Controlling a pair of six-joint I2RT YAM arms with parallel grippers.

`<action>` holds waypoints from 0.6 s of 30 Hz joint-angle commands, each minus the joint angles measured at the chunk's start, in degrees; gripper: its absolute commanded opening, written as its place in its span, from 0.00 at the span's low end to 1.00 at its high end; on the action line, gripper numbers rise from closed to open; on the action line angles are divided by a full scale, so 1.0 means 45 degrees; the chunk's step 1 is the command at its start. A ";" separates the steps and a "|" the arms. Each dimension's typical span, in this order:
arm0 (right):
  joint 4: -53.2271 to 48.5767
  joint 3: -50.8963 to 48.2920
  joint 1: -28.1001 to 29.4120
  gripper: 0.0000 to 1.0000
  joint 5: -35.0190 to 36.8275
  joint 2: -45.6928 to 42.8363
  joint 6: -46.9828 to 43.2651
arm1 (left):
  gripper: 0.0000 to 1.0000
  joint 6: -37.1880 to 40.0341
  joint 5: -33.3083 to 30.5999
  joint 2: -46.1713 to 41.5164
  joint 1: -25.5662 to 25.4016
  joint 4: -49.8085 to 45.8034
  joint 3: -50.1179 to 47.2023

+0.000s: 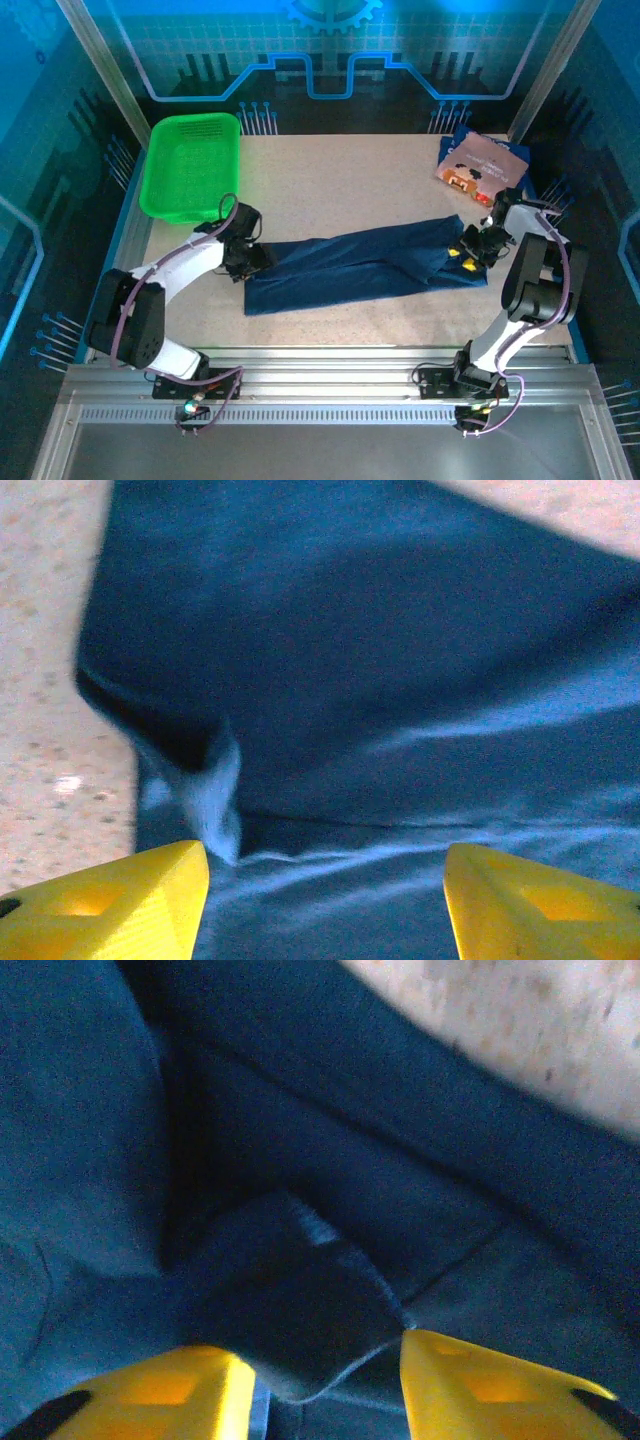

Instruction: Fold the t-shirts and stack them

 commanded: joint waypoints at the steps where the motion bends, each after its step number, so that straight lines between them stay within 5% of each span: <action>1: 0.0342 0.0839 -0.0103 0.54 0.0627 -0.0236 -0.0355 | 0.66 -0.0323 -0.0202 -0.0529 -0.0856 -0.0101 0.0917; 5: -0.0457 0.0853 0.0900 0.60 0.1266 -0.2072 -0.0971 | 0.67 -0.0228 0.0105 -0.0737 -0.1684 0.0637 0.1250; 9: -0.2086 0.0454 0.3293 0.69 0.3401 -0.3879 -0.1244 | 0.69 0.0036 0.0485 -0.1301 -0.2192 0.2112 0.0876; 18: -0.2198 -0.1628 0.7210 0.63 0.4226 -0.4065 -0.1455 | 0.73 0.0858 0.0691 -0.2233 -0.2397 0.3212 0.0645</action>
